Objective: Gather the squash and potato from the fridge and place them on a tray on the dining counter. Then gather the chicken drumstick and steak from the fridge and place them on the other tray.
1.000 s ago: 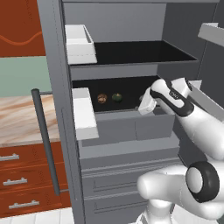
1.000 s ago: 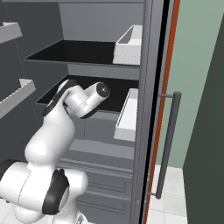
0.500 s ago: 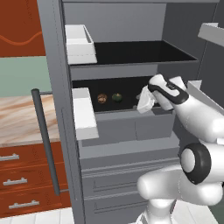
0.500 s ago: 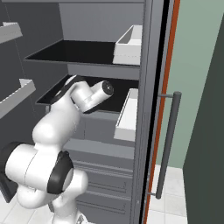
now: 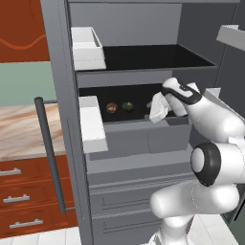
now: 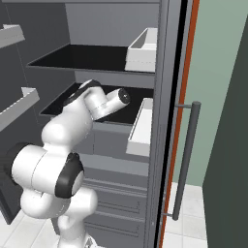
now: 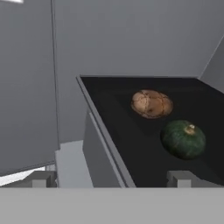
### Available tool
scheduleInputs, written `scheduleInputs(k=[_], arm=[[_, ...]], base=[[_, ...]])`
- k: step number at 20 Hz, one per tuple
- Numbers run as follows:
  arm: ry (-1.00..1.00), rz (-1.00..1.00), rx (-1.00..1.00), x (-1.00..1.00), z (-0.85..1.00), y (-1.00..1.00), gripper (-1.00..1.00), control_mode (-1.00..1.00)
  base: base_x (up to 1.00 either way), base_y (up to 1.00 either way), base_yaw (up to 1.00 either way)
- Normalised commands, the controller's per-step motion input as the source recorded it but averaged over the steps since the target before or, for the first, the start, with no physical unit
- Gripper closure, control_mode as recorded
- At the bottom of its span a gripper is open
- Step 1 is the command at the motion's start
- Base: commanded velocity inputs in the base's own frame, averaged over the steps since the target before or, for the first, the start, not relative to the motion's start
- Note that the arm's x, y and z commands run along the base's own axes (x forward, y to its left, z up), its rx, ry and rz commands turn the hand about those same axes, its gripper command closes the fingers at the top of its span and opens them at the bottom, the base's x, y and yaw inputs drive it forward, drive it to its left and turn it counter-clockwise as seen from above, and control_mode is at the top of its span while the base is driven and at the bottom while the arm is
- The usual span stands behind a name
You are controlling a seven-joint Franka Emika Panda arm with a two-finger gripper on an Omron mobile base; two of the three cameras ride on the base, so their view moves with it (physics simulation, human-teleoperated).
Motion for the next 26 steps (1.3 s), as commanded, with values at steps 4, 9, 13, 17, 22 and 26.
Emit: scheduleInputs(k=[4,9,13,17,22,26], arm=[[0.0,0.05,0.0,0.33,-0.01,0.0,-1.0,-1.0],[0.0,0.04,0.0,0.37,-0.1,0.0,-1.0,-1.0],[0.0,0.05,0.0,0.33,-0.17,0.0,-1.0,-1.0],[0.0,0.05,0.0,0.33,-0.2,0.0,-1.0,-1.0],[0.0,0.04,0.0,0.34,-0.23,0.0,-1.0,-1.0],[0.0,0.04,0.0,0.31,-0.16,0.0,-1.0,-1.0]], base=[[0.0,0.0,0.0],[0.0,0.0,0.0],[0.0,0.0,0.0],[0.0,0.0,0.0],[0.0,0.0,0.0],[0.0,0.0,0.0]])
